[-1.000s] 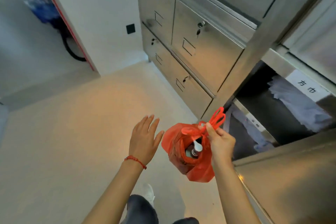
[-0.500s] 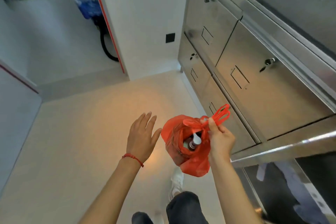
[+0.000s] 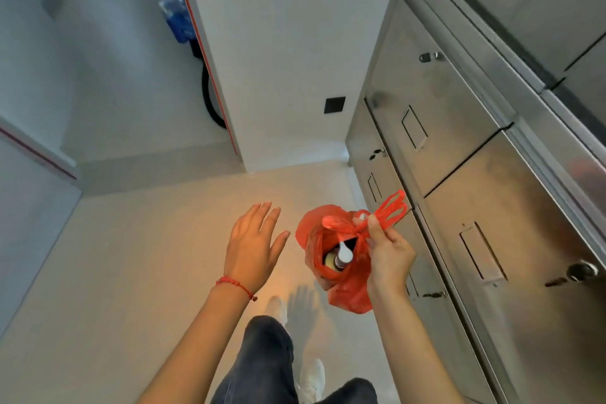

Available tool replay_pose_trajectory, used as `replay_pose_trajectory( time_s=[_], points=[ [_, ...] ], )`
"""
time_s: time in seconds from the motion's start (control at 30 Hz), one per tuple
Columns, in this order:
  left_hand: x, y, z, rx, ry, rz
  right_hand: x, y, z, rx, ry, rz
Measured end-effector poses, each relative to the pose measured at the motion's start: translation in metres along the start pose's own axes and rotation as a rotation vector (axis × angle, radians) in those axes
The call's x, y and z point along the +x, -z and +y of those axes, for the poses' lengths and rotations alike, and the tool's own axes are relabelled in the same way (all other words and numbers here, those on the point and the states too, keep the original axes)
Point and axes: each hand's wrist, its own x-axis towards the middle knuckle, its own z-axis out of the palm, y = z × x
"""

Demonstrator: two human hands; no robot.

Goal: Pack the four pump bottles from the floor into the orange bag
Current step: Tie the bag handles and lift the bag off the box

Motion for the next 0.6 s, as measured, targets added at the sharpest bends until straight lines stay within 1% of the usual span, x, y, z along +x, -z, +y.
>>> replay_pose_trajectory(
  time_s=[0.3,0.43,0.6],
  points=[
    [0.178,-0.015,-0.044,0.026,-0.015,-0.039,0.132,-0.101,-0.010,0.024,-0.057,0.043],
    [0.241,-0.021,-0.057,0.042,-0.011,-0.084,0.186,-0.135,-0.011,-0.023,-0.071,0.047],
    [0.311,-0.038,-0.067,0.028,0.030,-0.137,0.259,-0.181,-0.001,-0.025,-0.116,0.005]
  ],
)
